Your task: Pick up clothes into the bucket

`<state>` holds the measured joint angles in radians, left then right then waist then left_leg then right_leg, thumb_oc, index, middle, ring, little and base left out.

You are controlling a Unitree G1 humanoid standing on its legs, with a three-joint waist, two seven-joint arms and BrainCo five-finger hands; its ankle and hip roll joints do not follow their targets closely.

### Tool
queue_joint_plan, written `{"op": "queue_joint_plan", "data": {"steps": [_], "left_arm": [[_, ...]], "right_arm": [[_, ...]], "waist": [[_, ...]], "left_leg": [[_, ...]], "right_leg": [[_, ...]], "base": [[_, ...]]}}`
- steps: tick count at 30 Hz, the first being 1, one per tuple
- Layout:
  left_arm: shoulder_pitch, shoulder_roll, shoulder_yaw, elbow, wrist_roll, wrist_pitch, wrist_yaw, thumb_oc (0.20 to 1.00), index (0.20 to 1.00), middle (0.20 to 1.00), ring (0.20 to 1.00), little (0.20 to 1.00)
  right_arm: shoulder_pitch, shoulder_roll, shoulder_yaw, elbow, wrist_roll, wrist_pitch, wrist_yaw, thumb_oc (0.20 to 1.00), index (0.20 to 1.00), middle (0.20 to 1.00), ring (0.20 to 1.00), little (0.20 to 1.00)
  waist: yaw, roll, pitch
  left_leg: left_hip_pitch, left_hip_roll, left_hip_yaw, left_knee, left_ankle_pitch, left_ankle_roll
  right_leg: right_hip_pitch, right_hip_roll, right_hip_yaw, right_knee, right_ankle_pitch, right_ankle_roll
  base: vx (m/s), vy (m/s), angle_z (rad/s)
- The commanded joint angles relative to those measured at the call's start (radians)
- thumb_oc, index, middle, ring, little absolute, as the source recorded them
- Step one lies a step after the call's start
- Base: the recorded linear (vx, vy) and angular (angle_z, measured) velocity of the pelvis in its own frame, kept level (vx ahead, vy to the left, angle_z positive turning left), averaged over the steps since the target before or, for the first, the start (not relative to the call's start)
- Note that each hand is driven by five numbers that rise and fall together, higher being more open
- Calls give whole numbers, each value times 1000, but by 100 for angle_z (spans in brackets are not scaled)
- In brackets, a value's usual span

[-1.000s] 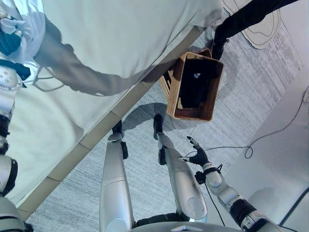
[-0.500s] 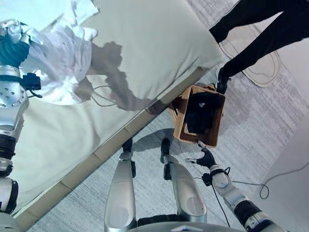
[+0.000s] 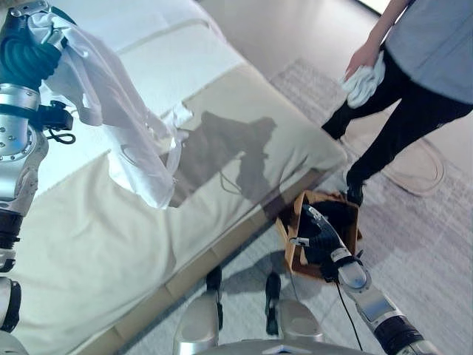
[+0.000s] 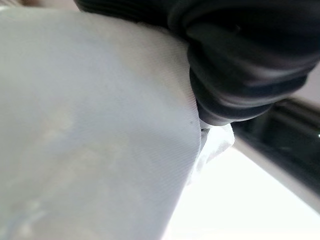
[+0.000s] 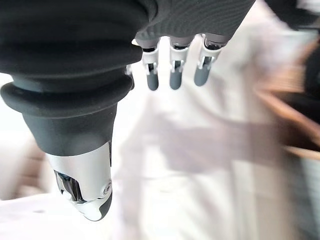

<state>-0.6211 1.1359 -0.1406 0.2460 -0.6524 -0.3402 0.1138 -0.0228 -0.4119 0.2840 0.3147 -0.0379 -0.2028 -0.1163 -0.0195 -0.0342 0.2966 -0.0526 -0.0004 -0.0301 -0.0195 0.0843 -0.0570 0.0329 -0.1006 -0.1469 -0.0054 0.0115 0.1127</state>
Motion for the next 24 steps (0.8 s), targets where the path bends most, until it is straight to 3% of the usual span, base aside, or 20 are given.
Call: {"op": "queue_joint_plan", "data": {"steps": [1, 5, 13, 18, 22, 24], "left_arm": [[-57, 36, 2, -12, -75, -82, -12, 200, 200, 200, 200, 200], [-220, 63, -123, 0, -142, -84, -41, 200, 200, 200, 200, 200], [-502, 70, -341, 32, -226, -98, -65, 200, 200, 200, 200, 200], [-762, 26, -522, 99, -311, -98, -89, 200, 200, 200, 200, 200], [-865, 5, -601, 104, -345, -96, -100, 200, 200, 200, 200, 200], [-915, -27, -641, 96, -378, -95, -111, 200, 200, 200, 200, 200]], "right_arm": [[10, -47, 3, -88, 59, -60, 17, 1000, 1000, 1000, 1000, 1000], [-65, -59, 16, -221, 123, -81, 51, 1000, 1000, 1000, 1000, 1000], [-247, -62, 59, -345, 195, -98, 62, 1000, 1000, 1000, 1000, 1000], [-400, -82, 146, -328, 301, -73, 102, 1000, 1000, 1000, 1000, 1000], [-464, -81, 189, -330, 372, -62, 125, 1000, 1000, 1000, 1000, 1000], [-520, -53, 245, -329, 486, -55, 163, 1000, 1000, 1000, 1000, 1000]], "waist": [[-20, 11, -122], [-23, 28, -187], [-11, 47, -239], [6, 56, -274], [14, 57, -285], [22, 58, -295]], "left_leg": [[43, -11, 37, 55, -92, 8], [102, 2, 48, 30, -93, 2], [150, 5, 50, 23, -92, 0], [170, 10, 46, 10, -88, -5], [176, 9, 44, 9, -87, -7], [180, 10, 41, 5, -85, -8]], "right_leg": [[-65, 26, 14, 34, 28, 13], [-1, 32, 5, 16, 11, 12], [50, 32, 3, 4, 6, 10], [78, 30, -5, -8, 1, 10], [85, 31, -10, -12, 1, 9], [93, 34, -10, -21, 2, 7]], "base": [[99, -47, 2], [78, -23, 6], [17, -3, 0], [0, 0, 0], [0, 0, 0], [0, 0, 0]]}}
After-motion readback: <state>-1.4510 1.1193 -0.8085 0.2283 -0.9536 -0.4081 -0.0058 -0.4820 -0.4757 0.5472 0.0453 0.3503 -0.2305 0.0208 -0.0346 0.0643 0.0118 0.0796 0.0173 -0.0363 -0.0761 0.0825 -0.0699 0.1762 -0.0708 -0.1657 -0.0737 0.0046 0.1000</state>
